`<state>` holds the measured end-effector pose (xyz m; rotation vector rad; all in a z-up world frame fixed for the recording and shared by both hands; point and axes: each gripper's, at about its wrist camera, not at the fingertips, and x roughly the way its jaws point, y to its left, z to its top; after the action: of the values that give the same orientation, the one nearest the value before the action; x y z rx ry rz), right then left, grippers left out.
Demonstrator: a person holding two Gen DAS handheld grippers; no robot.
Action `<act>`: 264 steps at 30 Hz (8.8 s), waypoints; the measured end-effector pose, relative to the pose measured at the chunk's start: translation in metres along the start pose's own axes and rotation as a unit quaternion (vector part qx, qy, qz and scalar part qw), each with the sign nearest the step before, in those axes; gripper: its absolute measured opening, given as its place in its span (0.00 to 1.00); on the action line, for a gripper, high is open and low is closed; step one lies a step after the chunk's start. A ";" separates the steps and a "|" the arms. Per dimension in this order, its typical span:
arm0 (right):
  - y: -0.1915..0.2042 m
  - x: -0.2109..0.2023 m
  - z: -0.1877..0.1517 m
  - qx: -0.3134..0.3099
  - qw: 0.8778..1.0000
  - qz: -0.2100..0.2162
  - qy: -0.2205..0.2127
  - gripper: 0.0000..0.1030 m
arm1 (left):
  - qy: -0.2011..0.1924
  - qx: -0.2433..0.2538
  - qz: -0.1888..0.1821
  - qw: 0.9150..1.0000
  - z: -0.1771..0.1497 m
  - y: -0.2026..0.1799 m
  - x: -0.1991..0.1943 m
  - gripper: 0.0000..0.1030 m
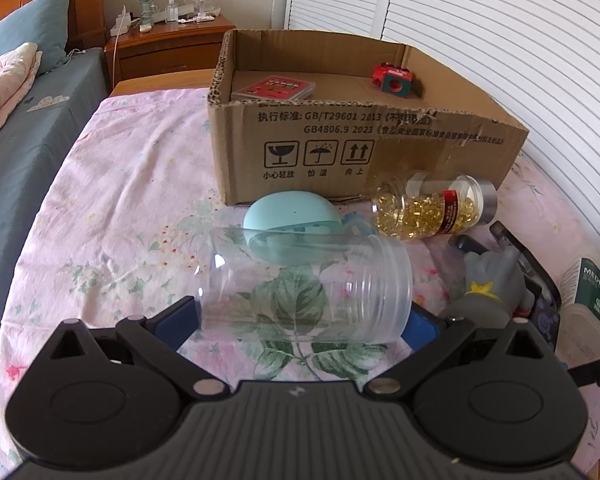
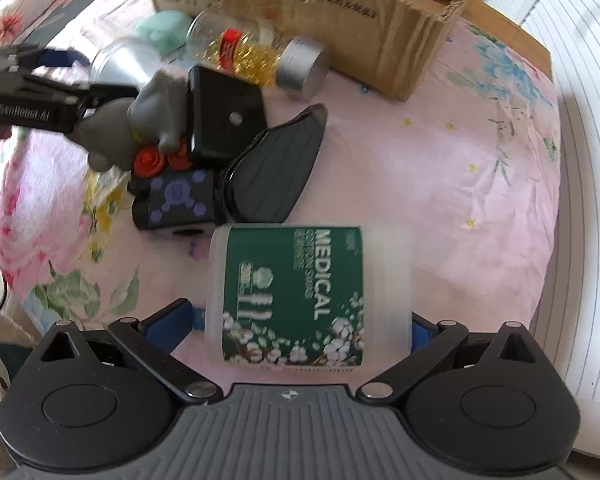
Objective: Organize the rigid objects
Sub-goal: 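Grasp the clear plastic jar with the left gripper while the right gripper grasps the MEDICAL tub, then carry the clear jar into the box and open the left gripper, then drop the MEDICAL tub into the box by opening the right gripper, then move the right gripper down onto the black cube toy beside the grey toy, then grasp the grey elephant toy with the left gripper while the right gripper closes on the black cube toy car, then carry the grey elephant into the box and open the left gripper while the right gripper carries the cube car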
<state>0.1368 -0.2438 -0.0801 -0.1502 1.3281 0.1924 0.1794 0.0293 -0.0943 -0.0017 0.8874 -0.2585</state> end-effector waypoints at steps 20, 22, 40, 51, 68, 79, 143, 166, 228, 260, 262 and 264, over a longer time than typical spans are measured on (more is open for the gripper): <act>0.013 -0.011 0.002 0.036 0.999 -0.029 -0.010 0.84 | -0.002 0.034 0.009 0.999 0.012 -0.002 -0.012 0.87; 0.016 -0.015 0.002 0.039 0.999 -0.025 -0.010 0.84 | 0.001 0.043 0.004 0.999 0.014 -0.001 -0.015 0.87; 0.017 -0.082 0.047 0.059 0.992 -0.024 -0.111 0.84 | 0.035 0.135 -0.058 0.989 0.077 -0.009 -0.075 0.87; -0.006 -0.109 0.113 0.066 0.983 -0.031 -0.169 0.84 | 0.017 0.120 -0.035 0.992 0.157 -0.017 -0.039 0.87; -0.016 -0.095 0.180 0.071 0.983 -0.054 -0.158 0.84 | 0.013 0.094 -0.037 0.995 0.136 0.004 -0.035 0.90; -0.005 -0.067 0.235 0.047 0.988 -0.073 -0.126 0.89 | -0.002 0.131 -0.067 0.989 0.077 0.004 -0.065 0.90; 0.047 -0.008 0.039 0.222 0.955 -0.054 -0.188 1.00 | 0.009 0.082 -0.035 0.996 -0.022 -0.002 -0.069 0.96; 0.028 -0.023 -0.037 0.253 0.947 -0.087 -0.179 1.00 | 0.006 0.152 -0.045 0.987 -0.021 -0.028 -0.061 0.96; 0.051 -0.003 -0.023 0.157 0.965 -0.097 -0.186 0.55 | -0.004 0.276 -0.090 0.957 -0.031 -0.041 -0.035 0.50; 0.039 -0.077 0.010 0.066 0.977 -0.043 -0.198 0.54 | 0.001 0.220 -0.138 0.966 0.062 -0.029 -0.076 0.47; 0.035 -0.083 0.019 0.064 0.975 -0.042 -0.207 0.54 | -0.013 0.218 -0.134 0.967 0.081 -0.031 -0.075 0.47; 0.031 -0.087 0.027 0.063 0.974 -0.043 -0.214 0.54 | -0.025 0.217 -0.125 0.968 0.098 -0.035 -0.069 0.47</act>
<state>0.1359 -0.2123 0.0113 -0.0546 0.8981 0.0604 0.2052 0.0009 0.0249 0.2876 0.7644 -0.6836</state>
